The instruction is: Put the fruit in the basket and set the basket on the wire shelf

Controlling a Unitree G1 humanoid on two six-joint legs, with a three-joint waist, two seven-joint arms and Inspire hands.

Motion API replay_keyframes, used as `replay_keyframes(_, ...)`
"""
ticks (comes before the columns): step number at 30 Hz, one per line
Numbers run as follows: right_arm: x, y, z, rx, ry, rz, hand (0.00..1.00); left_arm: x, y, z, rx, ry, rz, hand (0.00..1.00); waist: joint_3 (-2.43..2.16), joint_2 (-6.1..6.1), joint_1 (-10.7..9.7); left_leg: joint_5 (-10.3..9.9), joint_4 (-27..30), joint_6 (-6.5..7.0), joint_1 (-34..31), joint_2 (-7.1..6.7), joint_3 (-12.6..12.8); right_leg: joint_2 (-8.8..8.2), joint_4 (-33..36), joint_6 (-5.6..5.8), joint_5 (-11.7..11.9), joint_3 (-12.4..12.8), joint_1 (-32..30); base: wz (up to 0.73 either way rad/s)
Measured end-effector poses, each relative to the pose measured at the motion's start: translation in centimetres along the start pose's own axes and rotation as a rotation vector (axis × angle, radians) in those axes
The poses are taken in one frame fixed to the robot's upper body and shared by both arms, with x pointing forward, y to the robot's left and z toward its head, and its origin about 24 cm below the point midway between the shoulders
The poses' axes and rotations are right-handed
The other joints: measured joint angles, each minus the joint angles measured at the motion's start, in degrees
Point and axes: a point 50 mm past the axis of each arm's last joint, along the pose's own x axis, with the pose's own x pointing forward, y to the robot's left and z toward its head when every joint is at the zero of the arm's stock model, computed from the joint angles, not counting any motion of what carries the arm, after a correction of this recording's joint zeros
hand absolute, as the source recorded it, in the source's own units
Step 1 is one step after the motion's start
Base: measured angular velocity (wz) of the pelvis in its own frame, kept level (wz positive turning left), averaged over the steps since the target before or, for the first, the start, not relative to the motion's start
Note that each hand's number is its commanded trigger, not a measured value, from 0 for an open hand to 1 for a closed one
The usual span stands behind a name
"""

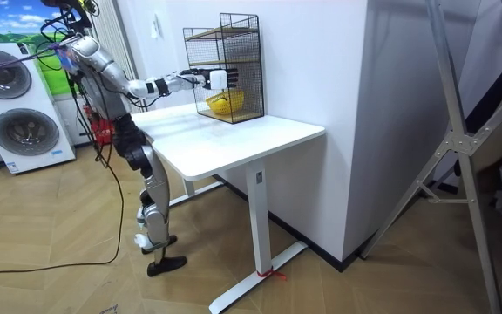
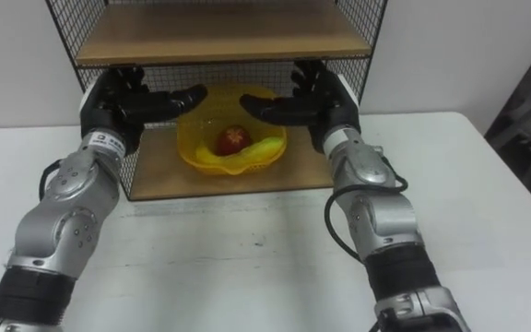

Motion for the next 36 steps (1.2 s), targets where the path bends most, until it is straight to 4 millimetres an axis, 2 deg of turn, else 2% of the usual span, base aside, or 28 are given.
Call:
replay_keyframes(10, -2.6, -0.4, -0.9, 0.006, -0.03, -0.006, 0.0, -1.0, 0.2, -0.1, 0.005, -0.019, -0.008, 0.0, 0.11, -0.45, -0.14, 0.0, -0.31, 0.0, -1.33, 0.0, -0.06, 0.0, -0.5, 0.0, 0.01, -0.15, -1.16, 0.01)
replay_keyframes(17, -4.8, -0.7, -2.4, 0.025, -0.006, -0.012, 0.0, -2.9, 0.8, -2.0, 0.007, 0.024, -0.016, 0.0, 0.17, -0.28, -0.21, -0.01, -1.2, 0.01, -0.96, 0.01, 0.0, 0.04, -0.49, 0.01, 0.02, -0.07, -1.08, 0.0)
replay_keyframes(19, -5.3, -0.7, -2.6, 0.024, -0.009, -0.011, 0.0, -3.4, 0.9, -2.4, 0.008, 0.031, -0.024, 0.0, 0.33, -0.07, -0.15, -0.01, -1.14, 0.01, -1.15, 0.02, 0.08, 0.05, -0.48, 0.0, 0.02, 0.0, -1.44, -0.02)
replay_keyframes(22, -6.6, -0.5, -2.5, 0.013, -0.029, 0.006, 0.0, -4.5, 1.6, -3.5, 0.004, 0.058, -0.029, 0.0, 0.61, 0.4, -0.13, 0.01, -1.2, 0.0, -1.51, 0.07, 0.49, 0.23, -0.37, -0.01, 0.03, 1.0, -2.07, -0.08)
replay_keyframes(24, -7.5, -0.4, -2.3, 0.015, -0.049, 0.024, 0.0, -5.5, 2.1, -3.8, 0.005, 0.062, -0.033, 0.0, 0.57, 0.41, 0.0, 0.01, -1.13, 0.0, -2.18, 0.24, 1.05, 0.42, -0.33, -0.11, 0.1, 1.13, -2.68, -0.12)
replay_keyframes(29, -8.2, -0.2, -1.7, 0.003, -0.085, 0.059, 0.0, -6.6, 2.5, -3.7, 0.02, 0.045, -0.087, 0.0, 0.56, 0.41, -0.02, 0.01, -1.16, -0.01, -1.97, 0.26, 1.19, 0.5, -0.38, -0.12, 0.11, 1.29, -2.68, -0.01)
replay_keyframes(32, -9.4, -0.4, -2.4, 0.002, -0.084, 0.065, 0.0, -7.9, 3.0, -3.9, 0.029, 0.041, -0.108, 0.0, 0.54, 0.42, -0.06, 0.01, -1.12, 0.0, -2.01, 0.27, 1.31, 0.58, -0.38, -0.13, 0.13, 1.34, -2.67, 0.0)
replay_keyframes(36, -10.8, -0.8, -3.8, 0.007, -0.032, 0.046, 0.0, -9.7, 4.2, -5.3, 0.042, 0.094, -0.087, 0.0, 0.47, 0.53, 0.13, -0.02, -1.35, 0.0, -2.22, 0.27, 1.49, 0.6, -0.47, -0.13, 0.12, 1.43, -2.76, -0.02)
